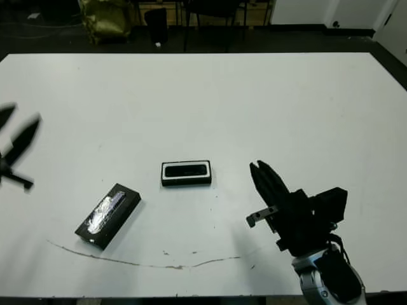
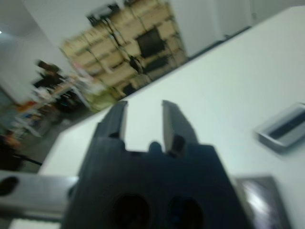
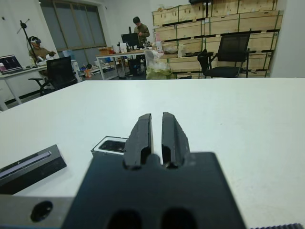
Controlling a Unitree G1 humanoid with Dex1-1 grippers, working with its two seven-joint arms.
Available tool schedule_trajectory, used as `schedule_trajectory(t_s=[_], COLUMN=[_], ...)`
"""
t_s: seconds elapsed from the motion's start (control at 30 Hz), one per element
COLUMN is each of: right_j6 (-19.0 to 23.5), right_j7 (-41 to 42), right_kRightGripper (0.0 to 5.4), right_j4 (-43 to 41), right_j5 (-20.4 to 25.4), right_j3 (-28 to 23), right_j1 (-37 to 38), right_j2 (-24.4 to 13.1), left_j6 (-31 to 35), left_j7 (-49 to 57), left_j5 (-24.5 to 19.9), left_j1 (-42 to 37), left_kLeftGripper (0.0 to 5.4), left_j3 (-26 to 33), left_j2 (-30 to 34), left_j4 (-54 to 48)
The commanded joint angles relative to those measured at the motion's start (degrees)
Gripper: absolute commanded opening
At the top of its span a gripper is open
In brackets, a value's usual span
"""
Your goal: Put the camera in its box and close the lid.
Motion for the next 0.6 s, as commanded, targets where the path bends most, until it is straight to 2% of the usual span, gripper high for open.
schedule_trajectory(t_s=[0.03, 0.2, 0.3, 0.4, 0.5, 0.6], right_j6=[1.6, 0.7, 0.1, -1.1, -2.3, -3.8], right_j7=[-0.1, 0.7, 1.1, 1.7, 2.6, 3.2], right_kRightGripper=[0.0, 0.0, 0.0, 0.0, 0.0, 0.0], right_j4=[0.4, 1.5, 2.6, 3.3, 4.2, 6.2], right_j5=[0.1, 1.9, 1.2, 0.7, 1.0, 0.1], right_j3=[0.4, 0.6, 0.7, 1.2, 1.7, 2.2], right_j1=[-0.2, -0.1, 0.4, 0.9, 1.1, 1.3], right_j2=[-0.8, 0.0, -0.5, -0.4, 0.0, 0.2], left_j6=[-1.5, -6.6, -9.4, -13.7, -16.5, -16.0], left_j7=[-0.2, 2.0, 3.3, 4.4, 4.9, 4.9], left_j5=[-1.7, -1.3, -1.3, 1.0, 2.0, -0.6], left_j1=[6.6, 13.5, 16.7, 19.2, 20.8, 22.3], left_kLeftGripper=[2.76, 3.98, 4.67, 5.39, 5.39, 5.39], left_j3=[-2.7, -7.6, -10.5, -13.0, -14.3, -14.7], left_j2=[-1.0, -3.4, -4.9, -4.6, -4.0, -4.3], left_j4=[-1.8, -1.5, -0.8, 0.4, 1.5, 1.6])
